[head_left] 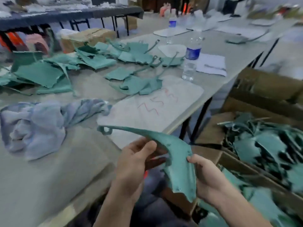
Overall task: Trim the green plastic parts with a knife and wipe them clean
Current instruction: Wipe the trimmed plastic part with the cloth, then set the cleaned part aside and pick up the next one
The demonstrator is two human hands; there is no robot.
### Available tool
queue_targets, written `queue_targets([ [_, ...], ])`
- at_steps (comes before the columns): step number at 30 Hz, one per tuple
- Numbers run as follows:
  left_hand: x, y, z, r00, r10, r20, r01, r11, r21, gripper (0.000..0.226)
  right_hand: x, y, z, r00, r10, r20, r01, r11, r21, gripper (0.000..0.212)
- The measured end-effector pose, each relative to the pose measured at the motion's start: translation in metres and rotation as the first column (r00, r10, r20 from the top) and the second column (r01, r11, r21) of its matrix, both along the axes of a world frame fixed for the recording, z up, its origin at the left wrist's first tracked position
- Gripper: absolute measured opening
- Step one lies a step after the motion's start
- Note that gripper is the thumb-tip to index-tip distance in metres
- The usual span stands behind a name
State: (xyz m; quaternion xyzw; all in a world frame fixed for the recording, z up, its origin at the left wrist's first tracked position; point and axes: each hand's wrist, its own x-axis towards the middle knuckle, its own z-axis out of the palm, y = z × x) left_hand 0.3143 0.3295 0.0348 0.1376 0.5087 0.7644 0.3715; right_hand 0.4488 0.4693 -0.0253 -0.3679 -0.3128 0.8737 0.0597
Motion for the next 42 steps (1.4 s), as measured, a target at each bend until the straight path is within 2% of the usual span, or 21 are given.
queue_targets([
  [3,0.050,0.029,-0.035,0.983,-0.179,0.032,0.182,0.968,-0.171,0.012,0.065,0.004,-0.036,0.968,-0.188,0.168,0.191,0.982,-0.003,0.043],
  [6,0.102,0.052,-0.068,0.909,-0.416,0.028,0.404,0.862,-0.306,0.022,0.121,0.004,-0.075,0.889,-0.336,0.311,0.352,0.936,0.003,0.043],
  [10,0.141,0.072,-0.106,0.837,-0.531,0.136,0.538,0.748,-0.388,0.026,0.175,0.006,-0.121,0.788,-0.441,0.430,0.523,0.847,-0.091,0.044],
  [13,0.142,0.085,-0.117,0.812,-0.578,0.075,0.552,0.721,-0.418,0.029,0.202,0.023,-0.147,0.705,-0.550,0.448,0.671,0.721,-0.171,0.059],
  [16,0.139,0.101,-0.115,0.781,-0.625,0.017,0.580,0.715,-0.390,0.031,0.214,0.041,-0.169,0.584,-0.719,0.377,0.811,0.532,-0.241,0.051],
  [17,0.140,0.107,-0.114,0.770,-0.638,0.011,0.592,0.707,-0.386,0.032,0.213,0.044,-0.180,0.562,-0.732,0.384,0.827,0.502,-0.253,0.051],
  [18,0.143,0.113,-0.114,0.770,-0.637,0.019,0.595,0.709,-0.378,0.031,0.210,0.044,-0.191,0.560,-0.715,0.418,0.827,0.506,-0.243,0.051],
  [22,0.156,0.127,-0.117,0.821,-0.569,0.047,0.544,0.757,-0.362,0.020,0.172,0.016,-0.223,0.649,-0.543,0.533,0.733,0.635,-0.246,0.056],
  [26,0.148,0.124,-0.125,0.871,-0.488,-0.049,0.412,0.783,-0.466,0.007,0.122,-0.004,-0.215,0.743,-0.437,0.507,0.629,0.715,-0.305,0.048],
  [30,0.127,0.118,-0.113,0.922,-0.313,-0.228,0.133,0.809,-0.572,0.036,0.083,0.005,-0.166,0.858,-0.428,0.283,0.506,0.796,-0.331,0.049],
  [32,0.113,0.114,-0.095,0.909,-0.271,-0.318,0.051,0.827,-0.559,0.034,0.065,0.017,-0.123,0.894,-0.438,0.097,0.446,0.846,-0.291,0.051],
  [34,0.095,0.107,-0.074,0.841,-0.307,-0.446,-0.007,0.818,-0.576,0.025,0.045,0.027,-0.074,0.905,-0.414,-0.104,0.381,0.893,-0.240,0.038],
  [35,0.084,0.104,-0.063,0.813,-0.306,-0.495,-0.037,0.821,-0.569,0.023,0.033,0.030,-0.051,0.904,-0.384,-0.185,0.348,0.916,-0.199,0.031],
  [37,0.061,0.095,-0.038,0.814,-0.223,-0.537,-0.076,0.875,-0.478,0.020,0.008,0.029,-0.009,0.909,-0.298,-0.290,0.287,0.954,-0.082,0.026],
  [39,0.032,0.080,-0.013,0.779,-0.098,-0.619,-0.187,0.907,-0.378,0.017,-0.023,0.021,0.025,0.915,-0.171,-0.366,0.207,0.976,0.063,0.034],
  [41,0.000,0.057,0.008,0.759,0.014,-0.651,-0.269,0.917,-0.294,0.018,-0.054,0.009,0.053,0.919,-0.052,-0.390,0.152,0.961,0.231,0.040],
  [42,-0.017,0.043,0.016,0.762,0.062,-0.644,-0.292,0.921,-0.257,0.018,-0.072,0.002,0.065,0.921,0.003,-0.390,0.128,0.942,0.309,0.033],
])
